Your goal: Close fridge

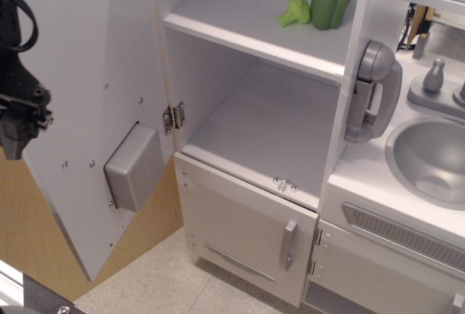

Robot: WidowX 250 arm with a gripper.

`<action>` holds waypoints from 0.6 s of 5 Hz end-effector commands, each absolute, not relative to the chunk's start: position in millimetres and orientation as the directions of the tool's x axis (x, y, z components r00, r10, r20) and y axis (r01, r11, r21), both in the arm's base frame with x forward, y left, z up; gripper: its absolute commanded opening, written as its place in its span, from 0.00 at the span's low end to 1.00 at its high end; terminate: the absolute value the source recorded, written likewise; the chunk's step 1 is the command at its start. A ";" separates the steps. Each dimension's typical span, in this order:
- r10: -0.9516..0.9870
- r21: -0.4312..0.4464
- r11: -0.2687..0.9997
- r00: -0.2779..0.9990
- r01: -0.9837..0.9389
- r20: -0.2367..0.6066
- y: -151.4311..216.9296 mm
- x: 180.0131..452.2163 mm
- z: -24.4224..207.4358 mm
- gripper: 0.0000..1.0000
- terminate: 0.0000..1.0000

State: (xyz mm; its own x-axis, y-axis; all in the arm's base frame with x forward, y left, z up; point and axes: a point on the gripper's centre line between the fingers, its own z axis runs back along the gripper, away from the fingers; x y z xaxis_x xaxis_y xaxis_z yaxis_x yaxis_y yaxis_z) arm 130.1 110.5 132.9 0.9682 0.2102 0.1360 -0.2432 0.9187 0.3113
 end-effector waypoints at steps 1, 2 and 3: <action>0.195 0.239 0.945 0.972 -0.222 0.131 149.1 122.4 122.1 1.00 0.00; 0.171 0.214 0.957 0.977 -0.196 0.129 162.0 110.8 122.4 1.00 0.00; 0.195 0.215 0.952 0.974 -0.216 0.114 175.8 114.4 122.6 1.00 0.00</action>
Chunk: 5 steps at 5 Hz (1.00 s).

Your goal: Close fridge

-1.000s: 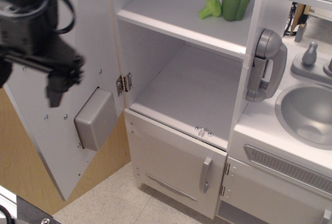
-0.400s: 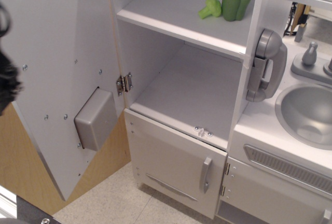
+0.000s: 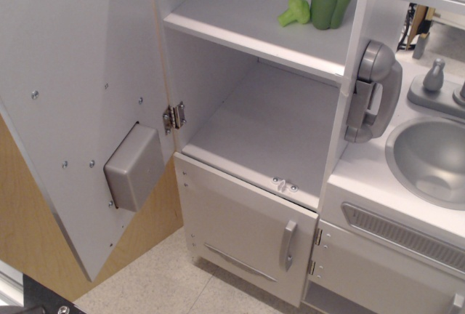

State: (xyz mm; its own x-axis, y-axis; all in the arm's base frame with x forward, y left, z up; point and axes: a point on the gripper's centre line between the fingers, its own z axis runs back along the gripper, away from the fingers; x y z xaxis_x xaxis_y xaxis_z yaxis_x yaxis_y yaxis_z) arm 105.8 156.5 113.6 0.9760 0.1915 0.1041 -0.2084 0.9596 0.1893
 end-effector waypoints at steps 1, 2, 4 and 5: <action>0.219 0.206 0.949 0.970 -0.238 0.107 188.9 121.9 124.7 1.00 0.00; 0.250 0.194 0.943 0.961 -0.269 0.116 199.1 132.6 124.8 1.00 0.00; 0.304 0.193 0.929 0.949 -0.315 0.089 212.0 154.0 119.9 1.00 0.00; 0.268 0.185 0.943 0.961 -0.276 0.071 197.7 158.3 114.6 1.00 0.00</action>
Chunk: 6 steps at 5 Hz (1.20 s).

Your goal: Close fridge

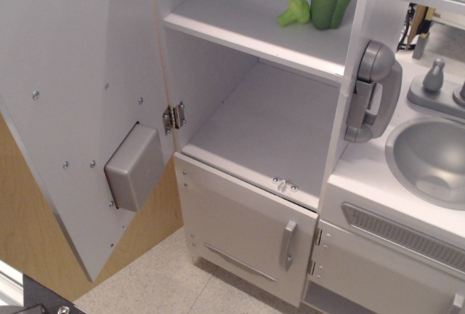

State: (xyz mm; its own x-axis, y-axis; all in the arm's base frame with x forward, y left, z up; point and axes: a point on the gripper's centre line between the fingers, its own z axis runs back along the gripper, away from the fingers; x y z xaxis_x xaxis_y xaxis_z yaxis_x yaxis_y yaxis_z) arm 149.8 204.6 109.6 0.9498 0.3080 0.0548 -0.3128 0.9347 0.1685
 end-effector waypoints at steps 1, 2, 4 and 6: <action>0.185 0.142 0.971 0.981 -0.192 0.061 170.4 156.2 111.4 1.00 0.00; 0.141 0.122 0.981 0.987 -0.149 0.070 141.7 159.3 108.9 1.00 0.00; 0.155 0.116 0.980 0.985 -0.163 0.076 88.1 199.9 104.7 1.00 0.00; 0.225 0.115 0.964 0.967 -0.238 0.122 66.2 260.3 105.6 1.00 0.00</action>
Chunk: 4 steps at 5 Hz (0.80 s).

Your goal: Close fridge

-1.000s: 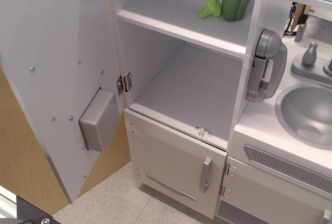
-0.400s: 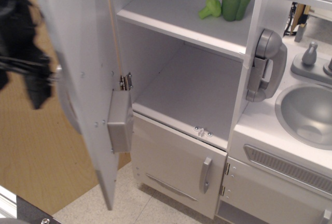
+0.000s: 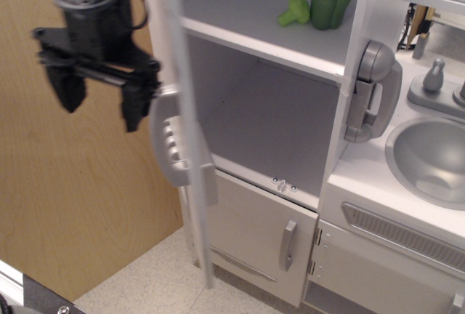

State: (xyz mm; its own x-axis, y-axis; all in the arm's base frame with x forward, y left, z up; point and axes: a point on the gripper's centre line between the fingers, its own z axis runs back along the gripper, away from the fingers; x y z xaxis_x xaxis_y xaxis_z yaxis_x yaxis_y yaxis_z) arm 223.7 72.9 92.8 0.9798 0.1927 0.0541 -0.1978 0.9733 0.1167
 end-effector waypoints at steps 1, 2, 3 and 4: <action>0.253 0.108 0.955 0.948 -0.277 0.192 61.4 286.0 113.7 1.00 0.00; 0.284 0.074 0.949 0.931 -0.308 0.227 60.8 304.0 121.1 1.00 0.00; 0.289 0.065 0.947 0.925 -0.313 0.246 60.9 318.5 122.7 1.00 0.00; 0.312 0.052 0.941 0.917 -0.335 0.250 63.3 335.4 120.6 1.00 0.00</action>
